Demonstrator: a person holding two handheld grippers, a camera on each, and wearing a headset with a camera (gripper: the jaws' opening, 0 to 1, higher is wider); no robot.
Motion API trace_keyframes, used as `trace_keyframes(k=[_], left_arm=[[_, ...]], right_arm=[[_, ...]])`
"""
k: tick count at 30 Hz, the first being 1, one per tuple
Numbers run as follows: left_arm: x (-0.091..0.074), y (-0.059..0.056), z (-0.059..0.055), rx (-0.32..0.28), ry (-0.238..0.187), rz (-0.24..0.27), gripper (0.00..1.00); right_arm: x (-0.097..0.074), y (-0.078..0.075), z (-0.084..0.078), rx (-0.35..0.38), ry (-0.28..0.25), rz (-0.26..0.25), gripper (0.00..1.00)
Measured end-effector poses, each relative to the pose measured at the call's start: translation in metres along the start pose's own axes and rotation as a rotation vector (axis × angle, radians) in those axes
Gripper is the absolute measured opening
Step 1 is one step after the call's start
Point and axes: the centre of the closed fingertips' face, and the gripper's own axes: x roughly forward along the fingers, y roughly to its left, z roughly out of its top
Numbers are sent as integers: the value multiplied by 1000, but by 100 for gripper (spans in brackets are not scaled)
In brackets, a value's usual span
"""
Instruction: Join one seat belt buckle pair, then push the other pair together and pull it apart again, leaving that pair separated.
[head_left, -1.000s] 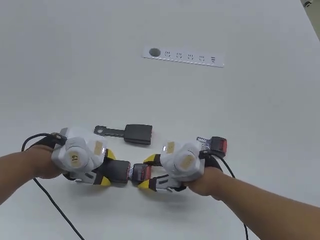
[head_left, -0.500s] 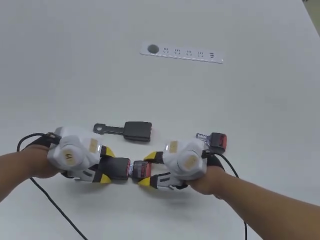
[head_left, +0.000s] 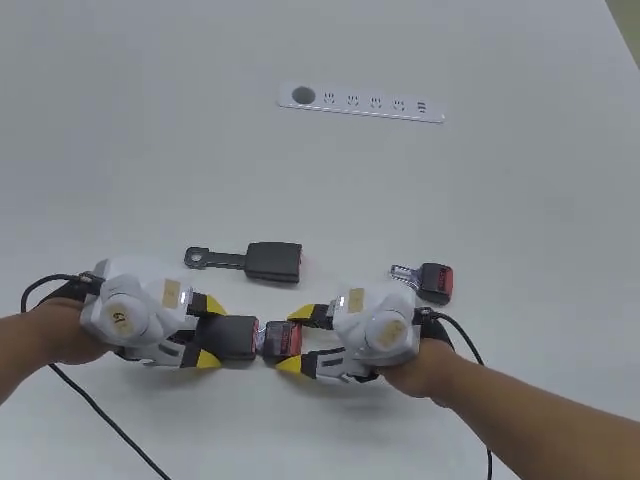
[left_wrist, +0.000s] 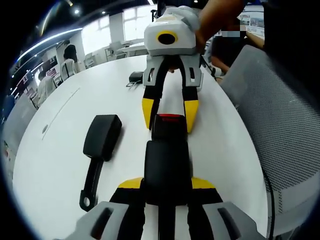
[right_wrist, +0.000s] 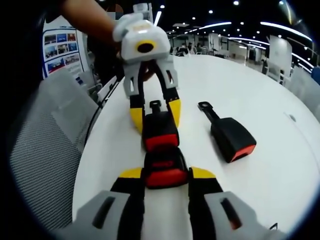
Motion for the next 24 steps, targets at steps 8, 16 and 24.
trace_keyframes(k=[8, 16, 24], left_arm=[[-2, -1, 4, -6, -25, 7, 33], [-2, -1, 4, -10, -33, 4, 33], [-2, -1, 4, 16, -24, -23, 33]], right_arm=[[0, 1, 0, -1, -19, -4, 32], [0, 1, 0, 7, -30, -8, 32], [0, 2, 0, 10, -36, -8, 32]])
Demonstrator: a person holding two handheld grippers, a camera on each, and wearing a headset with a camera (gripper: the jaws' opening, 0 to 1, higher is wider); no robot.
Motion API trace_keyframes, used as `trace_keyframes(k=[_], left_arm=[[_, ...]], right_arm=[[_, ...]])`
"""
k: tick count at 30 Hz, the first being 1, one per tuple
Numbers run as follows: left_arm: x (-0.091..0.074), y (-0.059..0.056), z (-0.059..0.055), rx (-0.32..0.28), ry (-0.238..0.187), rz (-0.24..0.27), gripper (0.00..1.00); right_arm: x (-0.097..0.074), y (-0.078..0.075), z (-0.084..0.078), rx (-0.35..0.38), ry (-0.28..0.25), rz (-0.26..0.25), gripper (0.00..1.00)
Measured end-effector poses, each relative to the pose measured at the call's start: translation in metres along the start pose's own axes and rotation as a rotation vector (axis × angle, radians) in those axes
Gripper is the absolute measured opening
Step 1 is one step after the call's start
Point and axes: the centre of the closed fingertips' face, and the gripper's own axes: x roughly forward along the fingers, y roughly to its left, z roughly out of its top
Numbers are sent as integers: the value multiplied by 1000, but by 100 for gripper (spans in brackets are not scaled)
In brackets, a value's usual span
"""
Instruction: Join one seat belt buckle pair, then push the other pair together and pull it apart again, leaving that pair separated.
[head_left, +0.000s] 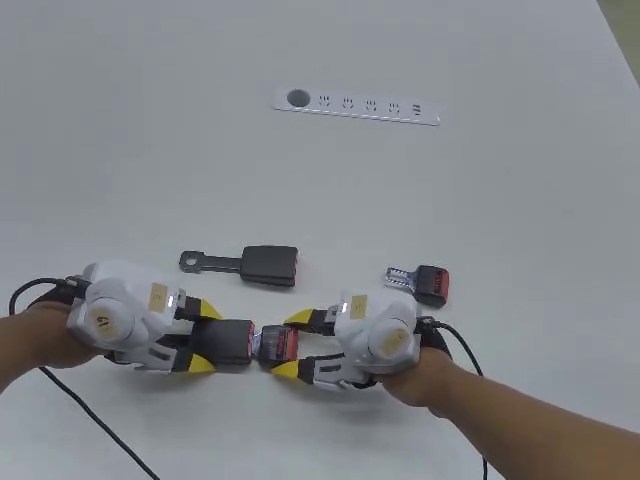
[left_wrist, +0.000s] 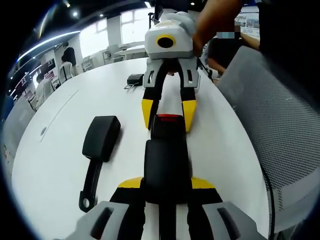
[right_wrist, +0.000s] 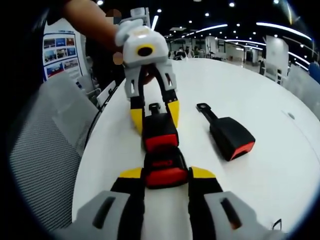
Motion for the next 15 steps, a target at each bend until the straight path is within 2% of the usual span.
trace_keyframes(k=[11, 15], left_arm=[[0, 0, -2, -5, -7, 2, 33], [0, 0, -1, 1, 9, -3, 33]], right_arm=[[0, -1, 0, -1, -1, -1, 32], [0, 0, 0, 9, 2, 2, 33]])
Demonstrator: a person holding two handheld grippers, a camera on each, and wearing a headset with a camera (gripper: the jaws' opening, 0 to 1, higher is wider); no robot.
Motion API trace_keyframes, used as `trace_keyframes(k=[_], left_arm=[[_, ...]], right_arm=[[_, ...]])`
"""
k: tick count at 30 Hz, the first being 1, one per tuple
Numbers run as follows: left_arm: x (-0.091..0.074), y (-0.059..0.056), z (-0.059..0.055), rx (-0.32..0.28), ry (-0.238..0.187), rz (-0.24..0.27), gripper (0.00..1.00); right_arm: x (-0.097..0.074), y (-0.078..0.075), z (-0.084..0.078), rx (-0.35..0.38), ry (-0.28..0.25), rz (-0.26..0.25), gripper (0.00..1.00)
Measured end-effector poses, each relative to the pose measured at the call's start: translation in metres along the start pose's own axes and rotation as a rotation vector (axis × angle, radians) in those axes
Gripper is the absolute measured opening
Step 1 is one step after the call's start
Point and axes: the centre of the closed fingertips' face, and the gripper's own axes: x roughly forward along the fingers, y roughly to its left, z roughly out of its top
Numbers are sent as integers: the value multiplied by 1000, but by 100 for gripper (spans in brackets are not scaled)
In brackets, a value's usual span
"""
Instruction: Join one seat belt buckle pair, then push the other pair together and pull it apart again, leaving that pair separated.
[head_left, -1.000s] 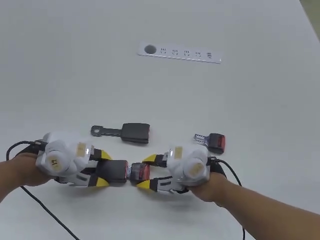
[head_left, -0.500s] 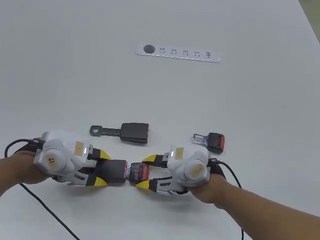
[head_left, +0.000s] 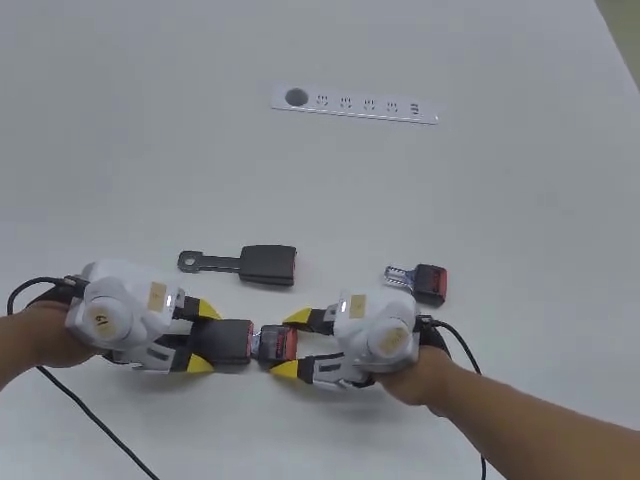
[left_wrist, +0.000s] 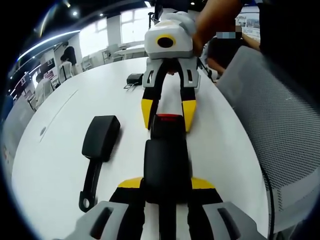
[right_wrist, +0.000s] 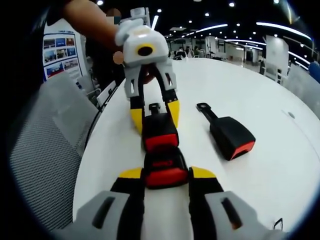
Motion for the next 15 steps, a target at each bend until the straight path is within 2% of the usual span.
trace_keyframes(k=[3, 5, 6, 7, 8, 9, 11, 12, 13, 14, 15], left_arm=[[0, 0, 0, -3, 14, -1, 34], [1, -1, 0, 2, 28, -13, 34], [1, -1, 0, 17, 33, -15, 34], [1, -1, 0, 9, 31, -15, 34], [1, -1, 0, 0, 35, -10, 34], [1, -1, 1, -13, 41, -1, 35], [-2, -2, 0, -11, 62, 9, 37], [-5, 0, 1, -62, 45, 28, 40], [-8, 3, 6, -76, 18, 48, 47], [-10, 5, 10, -85, -7, 62, 54], [-16, 9, 17, -131, -42, 89, 59]], right_arm=[[1, 2, 1, -32, 14, -9, 35], [1, 1, 1, 3, 13, -12, 36], [0, 1, -1, -19, 36, -25, 37], [1, 0, -4, -5, 57, -37, 38], [0, 0, -2, -18, 58, -42, 41], [0, -2, 0, 15, 59, -69, 47], [-4, 0, 8, 28, 23, -70, 68], [-8, -4, 12, 1, 7, -101, 75], [-11, -5, 13, 2, 6, -108, 79], [-16, -5, 14, 5, 1, -113, 81], [-20, -6, 15, 9, -7, -118, 81]])
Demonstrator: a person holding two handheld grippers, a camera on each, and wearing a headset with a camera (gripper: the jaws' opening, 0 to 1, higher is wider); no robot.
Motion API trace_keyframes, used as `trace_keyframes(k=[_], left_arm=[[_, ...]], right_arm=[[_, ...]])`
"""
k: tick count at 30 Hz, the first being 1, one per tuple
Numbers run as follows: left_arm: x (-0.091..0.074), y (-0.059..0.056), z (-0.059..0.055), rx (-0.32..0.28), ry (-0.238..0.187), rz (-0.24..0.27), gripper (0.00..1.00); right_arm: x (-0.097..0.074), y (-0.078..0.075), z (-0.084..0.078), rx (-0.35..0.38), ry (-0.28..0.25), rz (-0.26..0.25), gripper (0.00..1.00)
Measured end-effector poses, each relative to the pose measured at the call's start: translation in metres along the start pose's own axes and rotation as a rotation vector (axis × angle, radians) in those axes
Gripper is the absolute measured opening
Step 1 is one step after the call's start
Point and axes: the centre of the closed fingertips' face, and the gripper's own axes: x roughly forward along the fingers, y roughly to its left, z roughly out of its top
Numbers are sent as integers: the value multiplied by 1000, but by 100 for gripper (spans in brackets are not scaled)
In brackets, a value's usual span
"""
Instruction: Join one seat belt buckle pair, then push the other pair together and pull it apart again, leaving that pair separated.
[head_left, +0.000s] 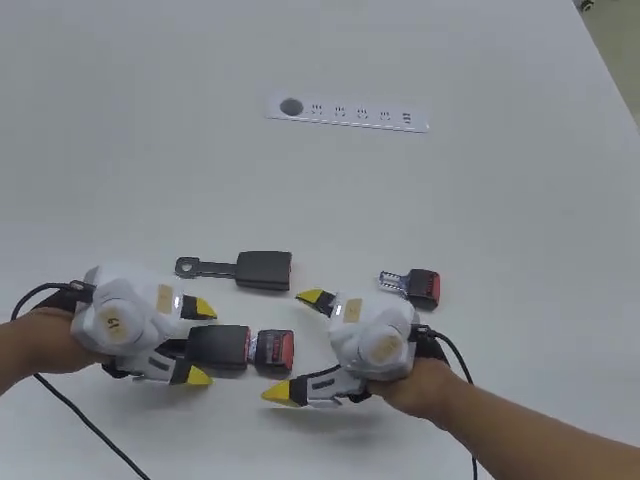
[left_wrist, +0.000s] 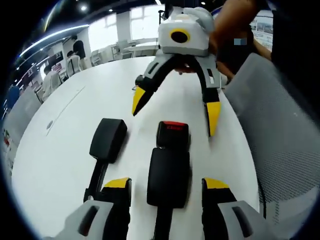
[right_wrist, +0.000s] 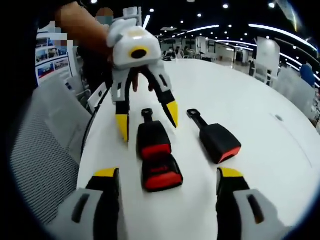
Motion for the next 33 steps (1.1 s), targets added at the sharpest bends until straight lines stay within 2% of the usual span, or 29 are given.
trace_keyframes(k=[2, 3, 5, 7, 9, 12, 16, 19, 22, 27, 30, 33], left_arm=[[-6, 6, 10, -70, -51, 24, 68], [-8, 8, 12, -80, -66, 35, 72], [-12, 14, 19, -68, -87, 63, 80], [-15, 19, 24, -65, -96, 86, 82], [-17, 23, 31, -62, -111, 101, 86], [-14, 27, 37, -79, -115, 95, 92], [-10, 37, 43, -67, -105, 110, 92], [-9, 55, 51, -43, -106, 168, 94], [-6, 66, 53, -51, -106, 173, 94], [6, 77, 49, -54, -70, 166, 92], [15, 82, 47, -79, -66, 146, 90], [23, 87, 44, -75, -50, 138, 88]], right_arm=[[-8, -4, 1, 21, -8, -16, 83], [-11, -6, 1, 20, -13, -26, 84], [-20, -10, 3, 25, -28, -41, 84], [-28, -13, 5, 33, -43, -49, 84], [-38, -22, 4, 1, -40, -79, 83], [-54, -35, 0, 17, -43, -90, 84], [-73, -59, -11, 24, -24, -122, 83], [-88, -78, -26, 48, -8, -129, 84], [-101, -96, -42, 49, 30, -143, 83], [-114, -117, -59, 77, 56, -142, 82], [-119, -126, -73, 83, 81, -110, 82], [-120, -129, -84, 109, 107, -81, 80]])
